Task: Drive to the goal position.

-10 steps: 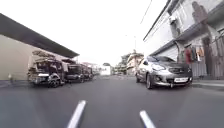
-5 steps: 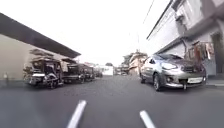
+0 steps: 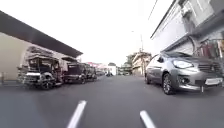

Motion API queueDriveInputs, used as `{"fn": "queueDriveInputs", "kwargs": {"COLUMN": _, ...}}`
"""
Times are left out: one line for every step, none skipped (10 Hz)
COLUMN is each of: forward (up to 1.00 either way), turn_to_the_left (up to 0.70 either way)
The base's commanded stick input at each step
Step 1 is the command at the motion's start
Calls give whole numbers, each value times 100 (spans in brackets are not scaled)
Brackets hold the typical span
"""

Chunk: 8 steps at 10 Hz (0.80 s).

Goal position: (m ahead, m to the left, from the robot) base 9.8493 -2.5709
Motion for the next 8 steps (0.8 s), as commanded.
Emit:
{"fn": "queueDriveInputs", "kwargs": {"forward": 100, "turn_to_the_left": -33}}
{"fn": "queueDriveInputs", "kwargs": {"forward": 100, "turn_to_the_left": -40}}
{"fn": "queueDriveInputs", "kwargs": {"forward": 100, "turn_to_the_left": -29}}
{"fn": "queueDriveInputs", "kwargs": {"forward": 100, "turn_to_the_left": 0}}
{"fn": "queueDriveInputs", "kwargs": {"forward": 100, "turn_to_the_left": 0}}
{"fn": "queueDriveInputs", "kwargs": {"forward": 100, "turn_to_the_left": 0}}
{"fn": "queueDriveInputs", "kwargs": {"forward": 100, "turn_to_the_left": 0}}
{"fn": "queueDriveInputs", "kwargs": {"forward": 100, "turn_to_the_left": 0}}
